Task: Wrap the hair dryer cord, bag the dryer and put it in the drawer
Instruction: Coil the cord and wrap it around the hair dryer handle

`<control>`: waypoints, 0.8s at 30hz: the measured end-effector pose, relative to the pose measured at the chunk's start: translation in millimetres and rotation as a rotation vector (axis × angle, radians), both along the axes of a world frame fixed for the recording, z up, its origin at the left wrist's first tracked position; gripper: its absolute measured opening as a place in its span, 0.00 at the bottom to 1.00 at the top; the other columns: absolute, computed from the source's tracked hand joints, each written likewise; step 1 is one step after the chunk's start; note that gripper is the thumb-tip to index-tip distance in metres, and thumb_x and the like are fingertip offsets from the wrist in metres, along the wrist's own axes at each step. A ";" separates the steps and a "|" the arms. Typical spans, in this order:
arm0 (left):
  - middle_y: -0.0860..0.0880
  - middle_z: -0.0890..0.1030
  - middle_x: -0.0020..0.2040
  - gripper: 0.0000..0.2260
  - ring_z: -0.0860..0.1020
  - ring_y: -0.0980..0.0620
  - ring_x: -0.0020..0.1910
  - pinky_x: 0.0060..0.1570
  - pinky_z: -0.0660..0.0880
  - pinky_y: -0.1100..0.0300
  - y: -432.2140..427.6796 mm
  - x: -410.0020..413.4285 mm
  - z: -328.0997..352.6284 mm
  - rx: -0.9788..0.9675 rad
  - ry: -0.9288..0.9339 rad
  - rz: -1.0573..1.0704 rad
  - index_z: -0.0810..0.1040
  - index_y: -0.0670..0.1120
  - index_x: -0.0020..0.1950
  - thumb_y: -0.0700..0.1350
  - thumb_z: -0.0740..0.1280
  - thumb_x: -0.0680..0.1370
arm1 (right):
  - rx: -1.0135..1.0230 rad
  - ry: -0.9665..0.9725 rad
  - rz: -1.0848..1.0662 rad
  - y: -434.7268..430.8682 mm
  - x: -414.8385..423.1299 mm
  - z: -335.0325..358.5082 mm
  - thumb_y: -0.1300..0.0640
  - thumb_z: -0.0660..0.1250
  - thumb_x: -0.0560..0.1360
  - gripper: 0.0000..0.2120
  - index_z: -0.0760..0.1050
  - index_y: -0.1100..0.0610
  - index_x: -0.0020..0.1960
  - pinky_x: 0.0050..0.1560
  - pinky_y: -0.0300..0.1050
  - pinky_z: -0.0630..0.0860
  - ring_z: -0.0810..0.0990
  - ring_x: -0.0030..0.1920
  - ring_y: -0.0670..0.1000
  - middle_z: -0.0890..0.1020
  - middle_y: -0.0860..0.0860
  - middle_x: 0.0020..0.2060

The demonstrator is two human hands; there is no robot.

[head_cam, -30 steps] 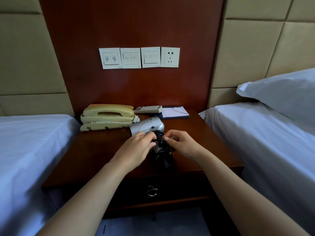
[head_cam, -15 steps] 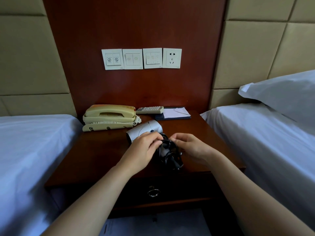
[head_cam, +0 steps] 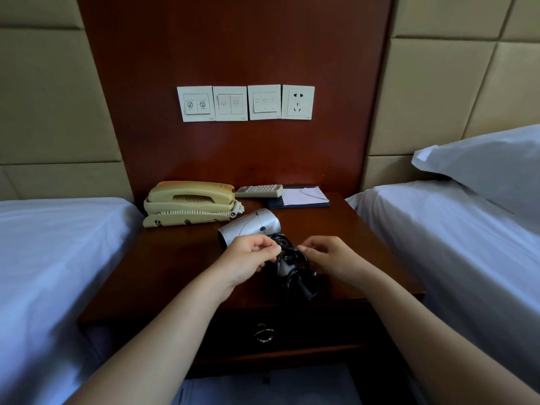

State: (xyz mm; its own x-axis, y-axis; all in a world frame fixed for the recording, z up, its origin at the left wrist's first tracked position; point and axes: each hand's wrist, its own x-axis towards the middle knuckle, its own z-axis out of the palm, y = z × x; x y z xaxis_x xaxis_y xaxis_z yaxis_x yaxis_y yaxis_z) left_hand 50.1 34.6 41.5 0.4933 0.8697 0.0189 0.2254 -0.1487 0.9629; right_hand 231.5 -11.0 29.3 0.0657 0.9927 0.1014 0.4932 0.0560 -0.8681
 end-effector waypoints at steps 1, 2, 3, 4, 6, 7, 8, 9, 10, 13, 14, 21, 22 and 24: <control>0.52 0.77 0.35 0.04 0.69 0.56 0.34 0.39 0.69 0.66 0.3 0.4 1.3 0.000 0.008 0.002 0.78 0.47 0.43 0.43 0.66 0.78 | -0.004 -0.040 0.001 -1.9 -0.9 1.2 0.53 0.62 0.78 0.09 0.77 0.53 0.42 0.35 0.37 0.73 0.75 0.35 0.47 0.76 0.52 0.33; 0.52 0.77 0.35 0.04 0.69 0.56 0.34 0.39 0.70 0.66 0.8 0.6 2.1 -0.001 0.019 0.006 0.78 0.46 0.43 0.43 0.66 0.78 | 0.008 -0.069 0.000 -3.9 -2.5 3.3 0.51 0.61 0.78 0.10 0.77 0.52 0.42 0.34 0.37 0.72 0.75 0.34 0.47 0.76 0.52 0.33; 0.52 0.77 0.35 0.04 0.69 0.56 0.34 0.40 0.70 0.66 1.3 0.8 2.5 -0.001 0.029 0.010 0.78 0.47 0.43 0.43 0.66 0.78 | 0.037 -0.088 0.000 -5.9 -4.1 5.3 0.50 0.61 0.78 0.10 0.78 0.51 0.42 0.34 0.37 0.72 0.75 0.34 0.47 0.77 0.51 0.32; 0.52 0.77 0.35 0.04 0.69 0.56 0.35 0.40 0.71 0.66 1.6 0.8 2.8 -0.002 0.034 0.014 0.79 0.47 0.43 0.43 0.66 0.77 | 0.072 -0.105 0.005 -7.9 -5.8 7.7 0.49 0.62 0.77 0.10 0.78 0.51 0.42 0.36 0.37 0.71 0.76 0.34 0.46 0.78 0.49 0.32; 0.52 0.77 0.35 0.04 0.70 0.56 0.35 0.41 0.71 0.65 1.9 0.7 3.0 -0.005 0.038 0.022 0.79 0.47 0.43 0.43 0.66 0.77 | 0.118 -0.175 0.026 -11.3 -7.9 10.8 0.49 0.65 0.76 0.08 0.79 0.52 0.45 0.40 0.38 0.74 0.79 0.37 0.44 0.81 0.47 0.36; 0.52 0.77 0.35 0.05 0.70 0.56 0.35 0.42 0.71 0.65 2.1 0.7 3.0 -0.007 0.039 0.026 0.79 0.48 0.42 0.43 0.66 0.77 | 0.125 -0.212 0.036 -12.5 -8.4 10.9 0.50 0.66 0.75 0.08 0.79 0.53 0.47 0.43 0.39 0.76 0.80 0.41 0.45 0.82 0.48 0.39; 0.52 0.78 0.36 0.05 0.70 0.56 0.35 0.42 0.72 0.65 2.3 0.8 2.9 -0.011 0.039 0.030 0.79 0.48 0.41 0.43 0.66 0.77 | 0.127 -0.235 0.046 -13.5 -8.3 10.4 0.51 0.66 0.75 0.09 0.79 0.55 0.50 0.46 0.41 0.77 0.81 0.43 0.46 0.83 0.49 0.41; 0.52 0.78 0.36 0.05 0.71 0.56 0.35 0.42 0.72 0.65 2.3 1.1 2.6 -0.015 0.038 0.035 0.79 0.48 0.41 0.43 0.67 0.77 | 0.129 -0.245 0.053 -13.9 -7.5 9.5 0.52 0.66 0.76 0.09 0.79 0.55 0.51 0.47 0.42 0.77 0.81 0.45 0.47 0.83 0.50 0.43; 0.52 0.78 0.36 0.06 0.71 0.56 0.35 0.42 0.72 0.64 2.1 1.6 2.1 -0.019 0.035 0.041 0.79 0.48 0.40 0.43 0.67 0.77 | 0.137 -0.245 0.055 -14.1 -6.9 8.4 0.53 0.65 0.76 0.08 0.78 0.55 0.52 0.48 0.43 0.77 0.81 0.46 0.48 0.83 0.50 0.44; 0.51 0.77 0.37 0.06 0.72 0.56 0.35 0.42 0.73 0.64 1.6 2.2 0.7 -0.024 0.014 0.074 0.78 0.48 0.40 0.43 0.67 0.77 | 0.193 -0.223 0.032 -13.3 -6.7 4.9 0.58 0.64 0.77 0.05 0.77 0.54 0.52 0.47 0.40 0.77 0.81 0.46 0.48 0.82 0.48 0.43; 0.51 0.76 0.37 0.05 0.72 0.56 0.35 0.42 0.74 0.63 1.9 2.0 0.0 -0.025 0.004 0.083 0.78 0.47 0.40 0.43 0.68 0.76 | 0.207 -0.218 0.029 -12.5 -6.9 3.4 0.60 0.64 0.77 0.06 0.77 0.53 0.52 0.48 0.39 0.77 0.81 0.46 0.47 0.82 0.48 0.44; 0.50 0.77 0.36 0.06 0.72 0.56 0.33 0.43 0.74 0.64 6.5 0.7 -4.0 -0.020 -0.005 0.090 0.78 0.46 0.39 0.43 0.69 0.76 | 0.239 -0.190 0.067 -11.1 -10.2 -0.8 0.67 0.62 0.76 0.12 0.74 0.50 0.51 0.49 0.39 0.78 0.81 0.48 0.47 0.81 0.46 0.44; 0.50 0.77 0.35 0.06 0.72 0.56 0.33 0.42 0.73 0.64 7.1 1.7 -4.5 -0.021 -0.009 0.097 0.78 0.46 0.39 0.43 0.69 0.76 | 0.257 -0.164 0.060 -10.6 -10.8 -2.1 0.67 0.62 0.76 0.13 0.74 0.50 0.52 0.50 0.39 0.78 0.80 0.48 0.47 0.80 0.46 0.45; 0.50 0.77 0.35 0.05 0.72 0.56 0.32 0.40 0.73 0.65 7.5 4.1 -5.2 -0.023 -0.026 0.122 0.78 0.45 0.39 0.42 0.69 0.75 | 0.296 -0.100 0.048 -9.6 -12.1 -3.9 0.68 0.62 0.75 0.14 0.73 0.51 0.53 0.50 0.40 0.78 0.80 0.49 0.48 0.81 0.48 0.45</control>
